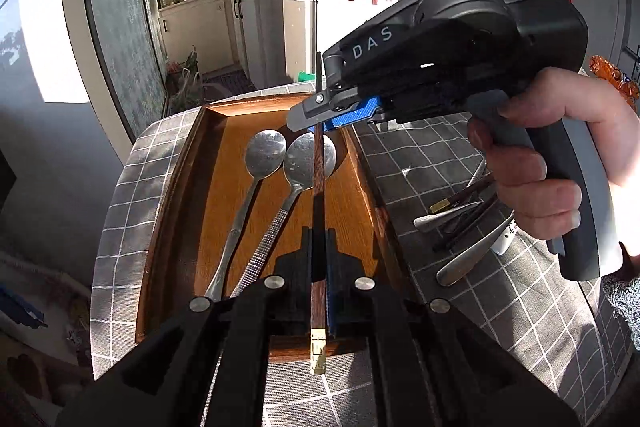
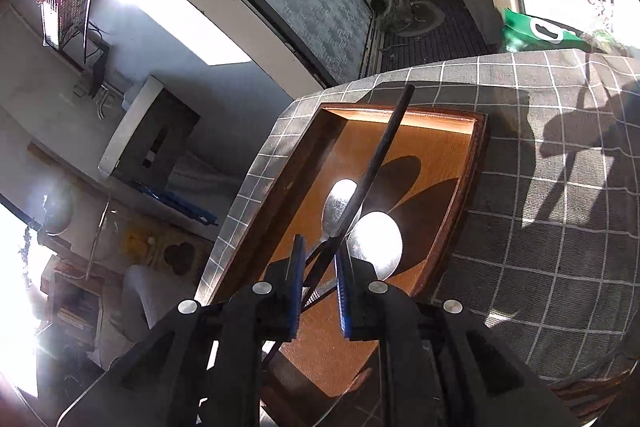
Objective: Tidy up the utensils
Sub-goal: 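Place the chopstick in the tray alongside the spoons, open right tool, then grasp the silver fork from the pile with the right tool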
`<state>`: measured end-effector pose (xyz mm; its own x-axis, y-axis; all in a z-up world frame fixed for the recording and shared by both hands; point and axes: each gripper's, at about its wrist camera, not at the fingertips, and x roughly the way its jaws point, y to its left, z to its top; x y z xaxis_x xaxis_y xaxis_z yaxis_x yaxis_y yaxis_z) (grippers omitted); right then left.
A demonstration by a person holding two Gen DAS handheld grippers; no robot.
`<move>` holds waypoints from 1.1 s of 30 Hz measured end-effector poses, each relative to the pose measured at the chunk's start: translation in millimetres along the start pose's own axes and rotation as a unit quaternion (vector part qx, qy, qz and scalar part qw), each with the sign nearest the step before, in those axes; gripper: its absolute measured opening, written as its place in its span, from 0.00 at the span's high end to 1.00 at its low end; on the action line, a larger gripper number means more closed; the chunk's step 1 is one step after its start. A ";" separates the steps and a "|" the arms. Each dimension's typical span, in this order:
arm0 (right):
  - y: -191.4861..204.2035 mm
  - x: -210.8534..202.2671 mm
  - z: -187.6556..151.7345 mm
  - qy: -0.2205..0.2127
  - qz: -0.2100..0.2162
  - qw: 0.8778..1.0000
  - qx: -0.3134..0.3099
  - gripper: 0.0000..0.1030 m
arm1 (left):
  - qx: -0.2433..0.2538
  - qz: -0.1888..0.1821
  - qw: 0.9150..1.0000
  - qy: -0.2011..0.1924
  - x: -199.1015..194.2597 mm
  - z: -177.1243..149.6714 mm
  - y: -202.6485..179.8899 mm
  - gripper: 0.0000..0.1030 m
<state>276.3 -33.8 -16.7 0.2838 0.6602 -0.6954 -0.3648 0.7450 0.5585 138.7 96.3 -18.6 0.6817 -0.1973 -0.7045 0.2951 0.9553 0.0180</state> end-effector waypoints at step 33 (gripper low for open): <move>-155.0 -179.0 -120.6 -0.062 -0.097 0.993 0.038 0.45 | 0.086 -0.147 0.985 -0.016 -1.5 -9.9 -104.0 0.22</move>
<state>175.1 -278.9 -33.4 0.4516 0.5072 -0.7341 -0.2262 0.8609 0.4556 100.4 -0.5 -26.5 0.5695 -0.4685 -0.6754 0.5901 0.8050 -0.0608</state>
